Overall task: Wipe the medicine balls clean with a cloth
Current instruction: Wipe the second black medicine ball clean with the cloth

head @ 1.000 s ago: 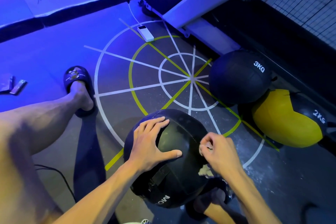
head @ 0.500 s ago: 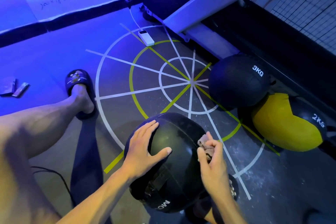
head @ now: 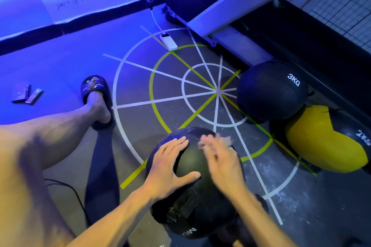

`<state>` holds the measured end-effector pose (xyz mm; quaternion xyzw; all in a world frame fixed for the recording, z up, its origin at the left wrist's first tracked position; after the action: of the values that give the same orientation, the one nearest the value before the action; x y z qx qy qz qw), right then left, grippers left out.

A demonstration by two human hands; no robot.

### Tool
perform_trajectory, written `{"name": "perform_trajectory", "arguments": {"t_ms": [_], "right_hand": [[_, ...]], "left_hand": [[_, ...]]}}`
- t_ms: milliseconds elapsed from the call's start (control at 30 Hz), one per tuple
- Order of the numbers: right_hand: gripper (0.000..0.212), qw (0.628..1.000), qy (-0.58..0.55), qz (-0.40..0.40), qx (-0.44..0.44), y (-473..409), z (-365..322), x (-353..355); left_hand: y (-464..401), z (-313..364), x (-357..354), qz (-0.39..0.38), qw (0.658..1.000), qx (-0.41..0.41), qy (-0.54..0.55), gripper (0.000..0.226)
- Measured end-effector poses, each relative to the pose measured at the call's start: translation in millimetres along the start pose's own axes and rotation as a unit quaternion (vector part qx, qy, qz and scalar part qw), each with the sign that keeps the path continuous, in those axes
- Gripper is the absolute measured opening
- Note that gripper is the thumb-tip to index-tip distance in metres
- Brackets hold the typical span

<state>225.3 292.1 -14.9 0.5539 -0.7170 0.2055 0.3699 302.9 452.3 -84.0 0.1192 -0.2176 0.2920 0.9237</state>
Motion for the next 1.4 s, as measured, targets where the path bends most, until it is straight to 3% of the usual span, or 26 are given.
{"name": "perform_trajectory", "arguments": {"t_ms": [67, 133, 167, 233, 300, 333, 400, 533, 567, 633, 700, 867, 933, 1000, 1067, 1133, 1200, 1267, 1333, 1400], "right_hand": [[0.03, 0.978, 0.075, -0.083, 0.176, 21, -20, -25], [0.03, 0.958, 0.098, -0.129, 0.237, 21, -11, -20], [0.029, 0.969, 0.081, -0.122, 0.2, 14, 0, -10], [0.03, 0.998, 0.007, -0.053, 0.035, -1, 28, 12], [0.031, 0.994, -0.056, -0.009, -0.097, -6, 48, 19], [0.03, 0.992, -0.054, -0.007, -0.115, -3, 48, 16], [0.032, 0.997, 0.007, -0.019, -0.071, 7, 30, 5], [0.042, 0.981, 0.127, -0.099, 0.112, 34, 10, -8], [0.042, 0.983, 0.111, -0.106, 0.099, 30, 18, -1], [0.042, 0.995, 0.007, -0.088, -0.04, 19, 41, 14], [0.04, 0.988, -0.01, -0.061, -0.139, 13, 49, 16], [0.053, 0.99, 0.084, -0.111, -0.022, 16, 10, -12], [0.063, 0.994, 0.05, -0.076, -0.059, 11, 22, -4], [0.058, 0.991, 0.046, -0.063, -0.109, 2, 32, -1], [0.053, 0.985, 0.058, -0.063, -0.152, -6, 43, -3], [0.058, 0.982, 0.048, -0.068, -0.168, -14, 50, -4], [0.068, 0.983, 0.041, -0.073, -0.166, -22, 48, -3], [0.059, 0.982, 0.035, -0.079, -0.168, -29, 40, -3], [0.05, 0.983, 0.035, -0.082, -0.159, -32, 30, -3], [0.054, 0.983, 0.017, -0.094, -0.159, -32, 24, -4]], "left_hand": [[1, -3, 0, 0.009, 1.0, -0.01, 0.007, 0.09], [2, -2, 0, 0.004, 1.0, -0.011, 0.014, 0.092], [2, 0, 0, -0.003, 1.0, -0.01, 0.015, 0.094], [2, 2, -1, -0.017, 1.0, -0.005, 0.009, 0.098], [0, 4, -2, -0.026, 1.0, -0.007, 0.002, 0.099], [0, 4, -2, -0.033, 0.999, -0.009, 0.001, 0.099], [-2, 4, 0, -0.054, 0.998, -0.015, 0.001, 0.099], [-5, 3, 7, -0.125, 0.991, -0.036, 0.0, 0.099], [-5, 5, 8, -0.145, 0.989, -0.041, -0.003, 0.1], [-4, 7, 6, -0.17, 0.984, -0.049, -0.01, 0.1], [-3, 11, 3, -0.184, 0.981, -0.059, -0.011, 0.1], [-5, 5, 20, -0.147, 0.986, -0.027, -0.069, 0.106], [-2, 5, 36, -0.076, 0.99, 0.05, -0.105, 0.097], [4, 13, 55, -0.043, 0.977, 0.119, -0.17, 0.073], [9, 21, 64, -0.125, 0.958, 0.167, -0.195, 0.078], [18, 32, 59, -0.245, 0.943, 0.177, -0.14, 0.094], [29, 45, 44, -0.311, 0.933, 0.164, -0.076, 0.089], [36, 46, 23, -0.296, 0.944, 0.137, -0.045, 0.066], [36, 38, 14, -0.228, 0.965, 0.131, 0.002, 0.045], [35, 27, 23, -0.176, 0.972, 0.155, -0.029, 0.047]]}}
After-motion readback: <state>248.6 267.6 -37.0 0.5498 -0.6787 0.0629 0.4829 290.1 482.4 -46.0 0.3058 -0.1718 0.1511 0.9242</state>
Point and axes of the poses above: each hand's wrist, its own y-axis away from the middle knuckle, its own x-axis out of the back of the hand, z = x × y, the point moved 4 cm from there along -y, towards the middle knuckle, and after that the axes turned 12 degrees about -z, right-handed, at the moved point
